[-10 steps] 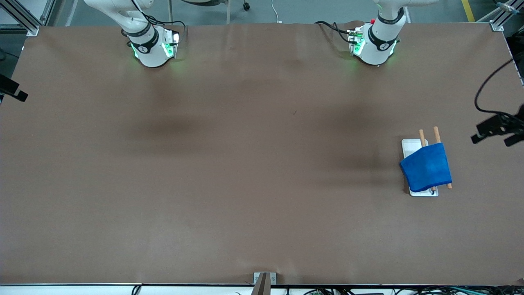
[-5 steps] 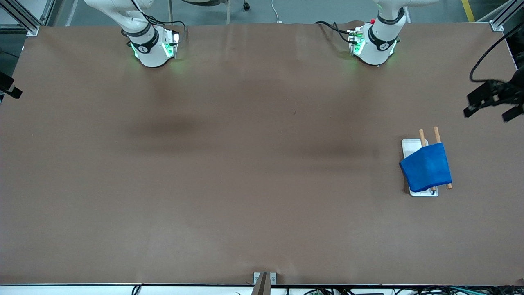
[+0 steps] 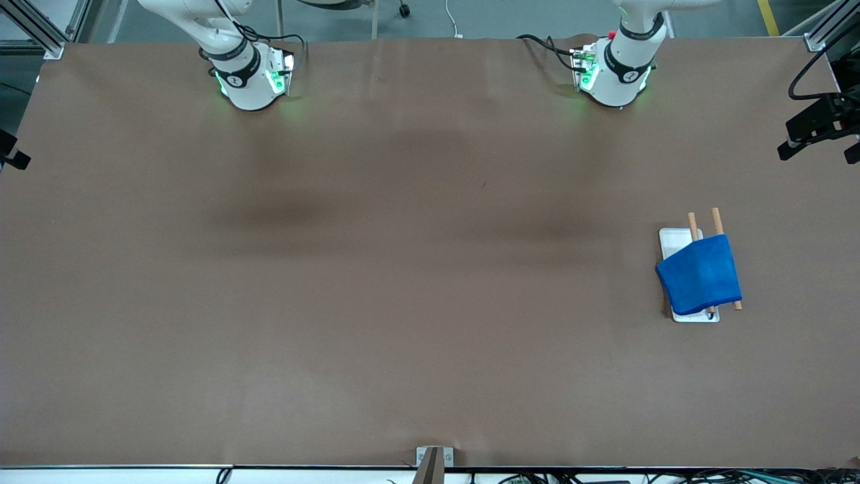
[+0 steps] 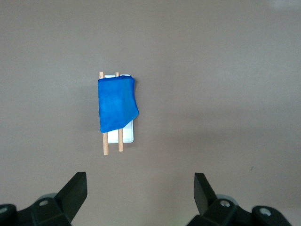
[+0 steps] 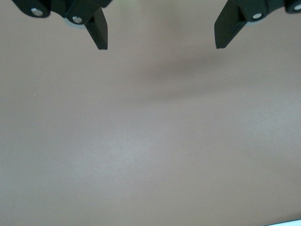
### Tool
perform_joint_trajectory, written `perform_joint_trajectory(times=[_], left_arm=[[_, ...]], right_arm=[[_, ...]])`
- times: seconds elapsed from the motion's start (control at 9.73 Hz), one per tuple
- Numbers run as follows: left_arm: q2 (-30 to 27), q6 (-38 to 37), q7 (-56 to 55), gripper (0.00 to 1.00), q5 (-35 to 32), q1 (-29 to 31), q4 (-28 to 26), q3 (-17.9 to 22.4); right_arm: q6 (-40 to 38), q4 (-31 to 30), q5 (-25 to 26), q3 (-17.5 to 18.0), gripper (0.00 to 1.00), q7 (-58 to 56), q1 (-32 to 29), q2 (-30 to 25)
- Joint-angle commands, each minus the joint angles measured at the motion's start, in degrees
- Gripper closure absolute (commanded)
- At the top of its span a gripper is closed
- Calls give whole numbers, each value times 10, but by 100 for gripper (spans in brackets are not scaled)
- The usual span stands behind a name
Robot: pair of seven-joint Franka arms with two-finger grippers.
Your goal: Right arm passes towel to left arm to hang
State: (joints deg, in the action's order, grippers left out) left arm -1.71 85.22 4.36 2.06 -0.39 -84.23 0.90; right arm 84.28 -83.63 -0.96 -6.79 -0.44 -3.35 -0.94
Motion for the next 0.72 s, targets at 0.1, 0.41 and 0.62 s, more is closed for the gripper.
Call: perform_joint_trajectory(times=[0.1,0.41,0.62], left_arm=[[-13,-1,-8,0,-17,0,-37,-13],[-10,6,-9,0,-19,0,-39,-14],[-11,6,-12,0,-21,1,-39,-15]], right_arm=[[-5,10,9,-9,0,6,5,3],[-5,10,9,-9,0,5,4,2],[-6,11,10,-9,0,2,5,2]])
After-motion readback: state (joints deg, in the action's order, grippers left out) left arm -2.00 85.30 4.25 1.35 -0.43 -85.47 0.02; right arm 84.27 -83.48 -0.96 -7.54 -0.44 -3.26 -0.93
